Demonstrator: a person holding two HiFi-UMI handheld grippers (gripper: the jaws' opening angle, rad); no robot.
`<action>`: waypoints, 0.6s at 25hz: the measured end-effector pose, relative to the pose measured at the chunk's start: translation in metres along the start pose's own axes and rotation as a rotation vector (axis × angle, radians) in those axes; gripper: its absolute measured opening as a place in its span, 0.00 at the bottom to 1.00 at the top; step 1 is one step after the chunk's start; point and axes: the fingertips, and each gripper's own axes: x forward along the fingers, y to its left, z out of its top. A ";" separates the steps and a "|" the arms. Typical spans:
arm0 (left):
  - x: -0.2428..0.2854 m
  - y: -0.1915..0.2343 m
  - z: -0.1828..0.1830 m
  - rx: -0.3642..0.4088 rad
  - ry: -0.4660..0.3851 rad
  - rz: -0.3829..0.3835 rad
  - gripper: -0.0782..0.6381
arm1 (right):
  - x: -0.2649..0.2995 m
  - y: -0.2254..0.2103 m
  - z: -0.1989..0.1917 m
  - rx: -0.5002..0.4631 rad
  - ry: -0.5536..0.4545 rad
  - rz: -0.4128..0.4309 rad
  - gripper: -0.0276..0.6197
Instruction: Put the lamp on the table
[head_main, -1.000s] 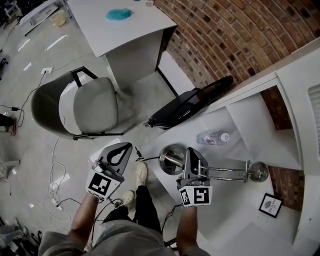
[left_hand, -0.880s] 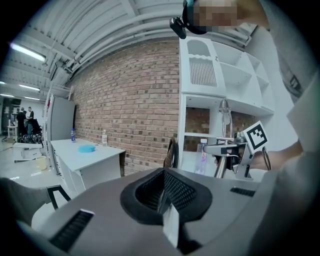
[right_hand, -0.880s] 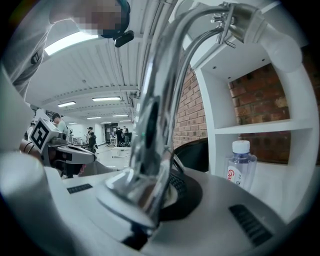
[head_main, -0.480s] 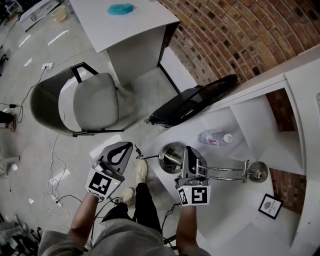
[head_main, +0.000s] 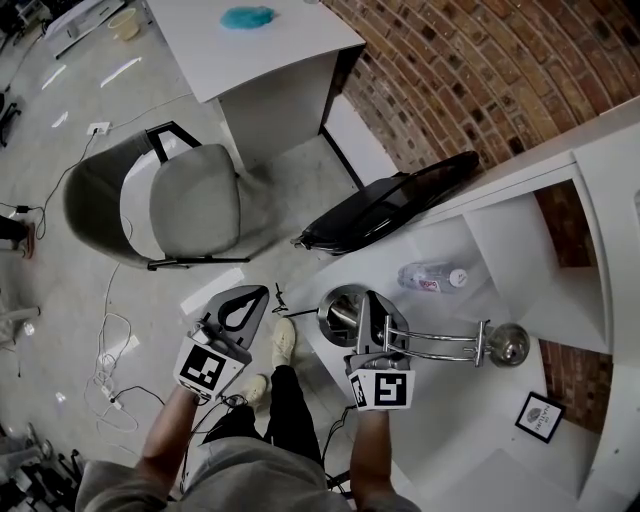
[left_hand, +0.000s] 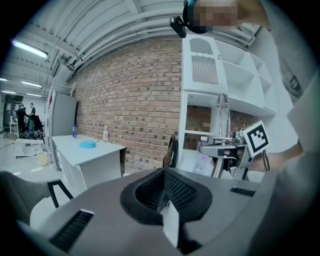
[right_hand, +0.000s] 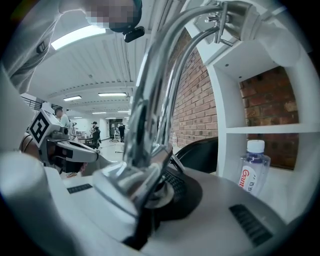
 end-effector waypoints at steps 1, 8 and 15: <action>-0.001 0.000 -0.001 -0.001 0.001 0.003 0.11 | 0.001 0.002 0.000 -0.008 0.002 0.001 0.07; -0.003 0.000 -0.004 -0.006 0.006 0.008 0.11 | 0.002 0.010 -0.002 -0.030 0.006 0.003 0.07; -0.002 -0.006 -0.005 -0.007 0.004 -0.005 0.11 | 0.003 0.010 -0.002 -0.046 0.001 -0.001 0.07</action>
